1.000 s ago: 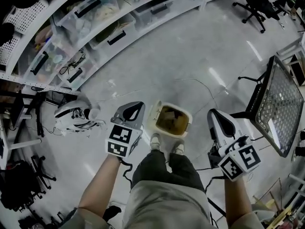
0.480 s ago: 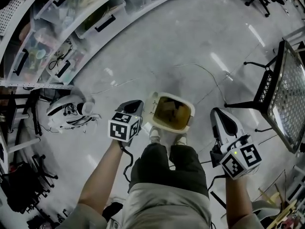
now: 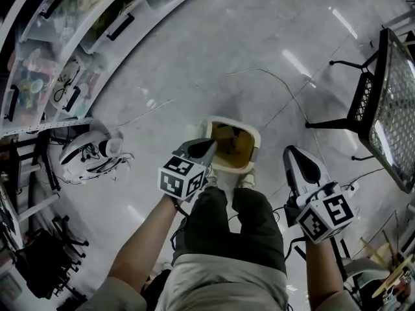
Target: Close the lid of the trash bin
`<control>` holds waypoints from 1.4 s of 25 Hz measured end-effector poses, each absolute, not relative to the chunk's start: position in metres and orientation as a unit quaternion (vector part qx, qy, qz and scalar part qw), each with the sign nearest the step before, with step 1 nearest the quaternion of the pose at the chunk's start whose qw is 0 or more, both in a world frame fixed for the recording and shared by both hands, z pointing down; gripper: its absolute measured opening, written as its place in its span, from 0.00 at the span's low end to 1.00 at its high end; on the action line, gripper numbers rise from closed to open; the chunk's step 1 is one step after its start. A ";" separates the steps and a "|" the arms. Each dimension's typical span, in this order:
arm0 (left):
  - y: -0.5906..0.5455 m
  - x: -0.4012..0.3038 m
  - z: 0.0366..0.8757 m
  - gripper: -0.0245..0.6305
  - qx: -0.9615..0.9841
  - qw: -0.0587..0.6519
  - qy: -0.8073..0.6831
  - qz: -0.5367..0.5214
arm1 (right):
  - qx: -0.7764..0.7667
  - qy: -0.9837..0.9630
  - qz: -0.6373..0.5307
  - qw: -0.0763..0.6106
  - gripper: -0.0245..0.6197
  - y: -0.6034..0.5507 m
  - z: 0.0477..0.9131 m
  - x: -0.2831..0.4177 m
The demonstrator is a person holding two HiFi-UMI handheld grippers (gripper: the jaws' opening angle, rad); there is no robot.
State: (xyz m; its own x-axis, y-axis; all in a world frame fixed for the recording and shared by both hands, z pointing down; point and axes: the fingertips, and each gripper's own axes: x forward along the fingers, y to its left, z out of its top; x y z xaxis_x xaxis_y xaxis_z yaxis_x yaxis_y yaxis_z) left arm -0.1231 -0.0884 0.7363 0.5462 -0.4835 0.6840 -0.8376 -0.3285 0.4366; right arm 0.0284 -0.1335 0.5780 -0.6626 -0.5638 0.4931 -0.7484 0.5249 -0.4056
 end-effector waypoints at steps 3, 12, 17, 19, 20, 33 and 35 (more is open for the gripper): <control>-0.088 -0.086 0.752 0.04 0.798 0.411 -0.382 0.221 | 0.395 -0.850 0.314 0.150 0.04 -0.130 0.590 0.044; -0.078 -0.001 0.843 0.04 0.801 0.451 -0.294 0.261 | 0.435 -0.816 0.347 0.157 0.04 -0.116 0.643 0.094; -0.071 0.017 0.904 0.04 0.786 0.472 -0.270 0.295 | 0.455 -0.794 0.369 0.163 0.04 -0.107 0.679 0.119; -0.065 0.014 0.935 0.04 0.770 0.478 -0.272 0.323 | 0.463 -0.785 0.379 0.161 0.04 -0.102 0.693 0.127; -0.062 0.012 0.948 0.04 0.764 0.481 -0.272 0.332 | 0.466 -0.781 0.384 0.160 0.04 -0.099 0.701 0.130; -0.061 0.035 0.940 0.04 0.770 0.444 -0.235 0.393 | 0.491 -0.758 0.402 0.150 0.04 -0.091 0.706 0.152; -0.066 0.031 0.915 0.04 0.780 0.427 -0.238 0.390 | 0.495 -0.762 0.392 0.144 0.04 -0.095 0.689 0.154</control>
State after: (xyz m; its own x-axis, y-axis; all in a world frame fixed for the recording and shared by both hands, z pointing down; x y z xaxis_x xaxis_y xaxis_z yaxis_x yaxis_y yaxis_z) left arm 0.0306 -0.0658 0.9146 0.5822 -0.0386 0.8121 -0.7050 -0.5215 0.4807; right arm 0.1541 -0.0953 0.6886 -0.4683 -0.6409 0.6083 -0.8673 0.2021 -0.4548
